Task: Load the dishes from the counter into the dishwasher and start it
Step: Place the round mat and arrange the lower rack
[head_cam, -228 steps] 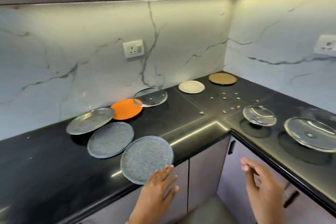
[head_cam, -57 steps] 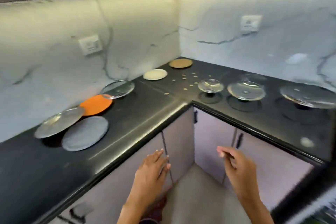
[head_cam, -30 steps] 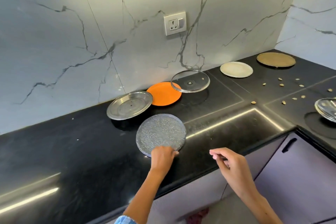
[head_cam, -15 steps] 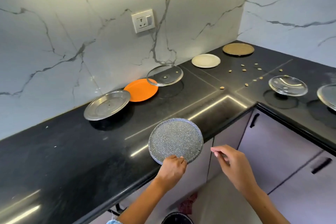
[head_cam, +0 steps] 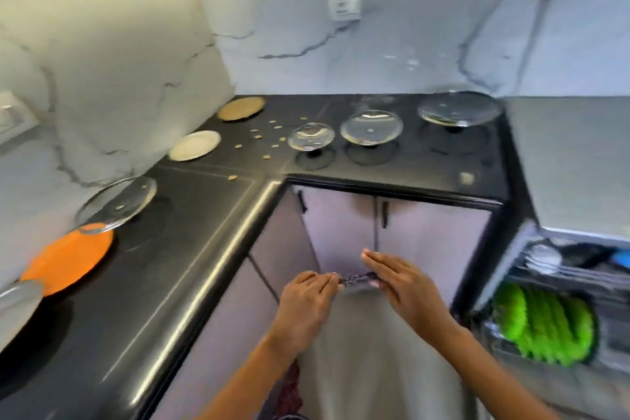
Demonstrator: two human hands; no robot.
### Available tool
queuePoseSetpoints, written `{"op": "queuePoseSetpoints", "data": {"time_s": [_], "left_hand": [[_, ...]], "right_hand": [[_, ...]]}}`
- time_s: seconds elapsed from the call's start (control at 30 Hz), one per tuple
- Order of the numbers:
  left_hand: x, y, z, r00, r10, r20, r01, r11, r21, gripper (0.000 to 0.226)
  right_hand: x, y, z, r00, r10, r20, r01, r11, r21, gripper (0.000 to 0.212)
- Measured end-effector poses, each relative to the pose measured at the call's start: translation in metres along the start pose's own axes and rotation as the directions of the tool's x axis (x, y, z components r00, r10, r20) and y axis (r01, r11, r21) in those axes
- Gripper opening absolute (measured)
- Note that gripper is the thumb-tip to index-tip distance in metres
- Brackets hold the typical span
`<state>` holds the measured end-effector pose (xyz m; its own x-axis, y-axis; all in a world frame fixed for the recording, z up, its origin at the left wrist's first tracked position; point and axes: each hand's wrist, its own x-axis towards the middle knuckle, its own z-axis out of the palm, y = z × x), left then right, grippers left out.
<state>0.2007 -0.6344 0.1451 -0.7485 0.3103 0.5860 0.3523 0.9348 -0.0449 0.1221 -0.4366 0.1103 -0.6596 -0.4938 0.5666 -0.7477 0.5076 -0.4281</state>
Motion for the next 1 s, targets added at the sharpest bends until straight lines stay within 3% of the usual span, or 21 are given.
{"op": "queuePoseSetpoints", "data": {"time_s": [0.13, 0.27, 0.37, 0.5, 0.63, 0.77, 0.9, 1.0], "left_hand": [[0.047, 0.094, 0.057, 0.987, 0.16, 0.03, -0.148, 0.957, -0.249, 0.026], [0.088, 0.188, 0.103, 0.902, 0.429, 0.044, -0.378, 0.837, -0.397, 0.023], [0.108, 0.254, 0.139, 0.818, 0.552, 0.165, -0.414, 0.763, -0.497, 0.03], [0.112, 0.309, 0.192, 0.686, 0.632, 0.36, -0.398, 0.741, -0.542, 0.04], [0.111, 0.349, 0.275, 0.517, 0.685, 0.513, -0.448, 0.728, -0.52, 0.046], [0.103, 0.381, 0.382, 0.386, 0.707, 0.593, -0.486, 0.702, -0.52, 0.051], [0.076, 0.396, 0.475, 0.237, 0.74, 0.629, -0.618, 0.614, -0.49, 0.052], [0.052, 0.39, 0.542, 0.06, 0.705, 0.707, -0.699, 0.535, -0.475, 0.055]], "right_hand": [[-0.084, 0.047, -0.08, 0.977, 0.204, -0.066, -0.214, 0.95, -0.227, 0.021], [-0.177, 0.073, -0.147, 0.869, 0.459, -0.186, -0.495, 0.79, -0.362, 0.018], [-0.245, 0.09, -0.174, 0.721, 0.593, -0.359, -0.693, 0.613, -0.38, 0.013], [-0.312, 0.114, -0.191, 0.458, 0.704, -0.543, -0.888, 0.384, -0.252, 0.032], [-0.366, 0.158, -0.182, 0.289, 0.714, -0.638, -0.956, 0.245, -0.158, 0.033], [-0.405, 0.222, -0.157, 0.178, 0.7, -0.692, -0.983, 0.166, -0.085, 0.033], [-0.425, 0.283, -0.133, 0.137, 0.641, -0.755, -0.985, 0.166, -0.038, 0.022], [-0.441, 0.331, -0.107, 0.143, 0.625, -0.768, -0.982, 0.186, -0.032, 0.018]]}}
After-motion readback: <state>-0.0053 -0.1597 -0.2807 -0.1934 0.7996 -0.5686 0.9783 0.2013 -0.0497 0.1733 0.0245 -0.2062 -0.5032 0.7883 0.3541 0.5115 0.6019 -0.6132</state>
